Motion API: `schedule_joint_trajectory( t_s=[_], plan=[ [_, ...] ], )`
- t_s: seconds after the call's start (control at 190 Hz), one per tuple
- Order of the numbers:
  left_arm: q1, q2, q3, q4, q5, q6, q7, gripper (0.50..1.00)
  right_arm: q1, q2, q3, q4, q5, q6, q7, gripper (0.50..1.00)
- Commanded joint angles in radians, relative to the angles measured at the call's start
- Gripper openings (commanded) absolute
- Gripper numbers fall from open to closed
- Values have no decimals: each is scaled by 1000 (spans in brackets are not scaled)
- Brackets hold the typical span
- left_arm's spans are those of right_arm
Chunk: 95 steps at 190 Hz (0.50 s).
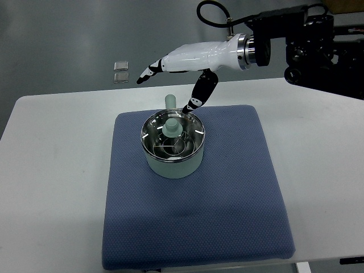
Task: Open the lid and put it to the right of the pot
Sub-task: 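Lower the right hand onto the green knob of the glass lid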
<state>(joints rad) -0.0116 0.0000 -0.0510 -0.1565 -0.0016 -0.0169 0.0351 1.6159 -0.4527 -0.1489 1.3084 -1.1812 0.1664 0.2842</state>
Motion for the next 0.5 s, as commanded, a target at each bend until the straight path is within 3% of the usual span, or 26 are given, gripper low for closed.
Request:
schedule_joint_trajectory(
  t_s=[0.0,0.116,0.495],
  plan=[
    [-1,0,-1,0,0,0,0,1000,32,40,-70,-6,-3,-30,-11,893],
    [-1,0,0,0,0,0,0,1000,48,83,-132,-27,-28,-64,-48,893],
    [-1,0,-1,0,0,0,0,1000,94,198,-276,-101,-32,-125,-53,860]
  ],
)
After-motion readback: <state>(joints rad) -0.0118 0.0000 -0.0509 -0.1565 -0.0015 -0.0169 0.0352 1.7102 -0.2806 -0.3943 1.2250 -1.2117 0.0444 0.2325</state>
